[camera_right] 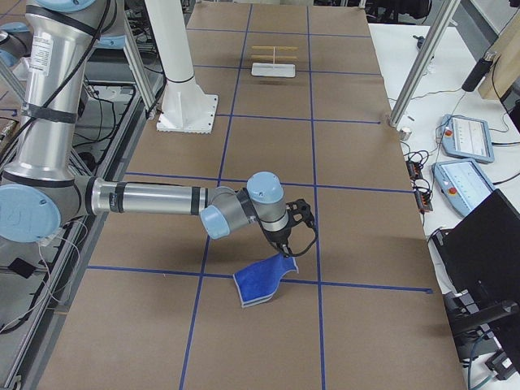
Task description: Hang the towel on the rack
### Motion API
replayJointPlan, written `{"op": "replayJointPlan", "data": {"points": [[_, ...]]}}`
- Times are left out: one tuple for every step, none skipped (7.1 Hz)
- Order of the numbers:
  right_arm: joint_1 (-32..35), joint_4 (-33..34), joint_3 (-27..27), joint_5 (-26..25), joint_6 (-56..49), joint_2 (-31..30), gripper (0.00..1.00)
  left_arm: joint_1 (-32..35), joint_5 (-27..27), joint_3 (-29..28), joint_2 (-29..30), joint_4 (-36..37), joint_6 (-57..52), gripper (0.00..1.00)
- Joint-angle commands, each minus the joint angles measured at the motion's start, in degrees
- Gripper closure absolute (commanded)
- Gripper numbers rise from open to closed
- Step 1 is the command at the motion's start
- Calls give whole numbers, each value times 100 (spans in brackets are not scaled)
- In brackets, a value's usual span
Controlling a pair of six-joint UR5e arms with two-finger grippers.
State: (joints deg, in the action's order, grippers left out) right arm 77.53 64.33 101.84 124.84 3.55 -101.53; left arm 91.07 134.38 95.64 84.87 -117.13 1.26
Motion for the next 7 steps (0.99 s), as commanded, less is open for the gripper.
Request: {"op": "replayJointPlan", "data": {"points": [[17, 835, 608, 57, -4, 614, 100, -63, 1, 34, 90, -12, 23, 1], [-9, 845, 635, 336, 92, 931, 100, -194, 9, 95, 248, -64, 49, 1], [-18, 879, 653, 530, 111, 1230, 100, -265, 140, 96, 406, -99, 224, 1], [-227, 888, 653, 541, 250, 1554, 100, -335, 576, 104, 556, -134, 1000, 1], [-351, 958, 697, 550, 504, 1819, 100, -562, 833, 131, 679, -405, 1817, 1], [-631, 985, 906, 480, 872, 2022, 100, -869, 905, 131, 828, -790, 3121, 1], [-816, 994, 1012, 471, 1397, 2311, 100, -1142, 906, 131, 960, -1325, 4353, 1]]}}
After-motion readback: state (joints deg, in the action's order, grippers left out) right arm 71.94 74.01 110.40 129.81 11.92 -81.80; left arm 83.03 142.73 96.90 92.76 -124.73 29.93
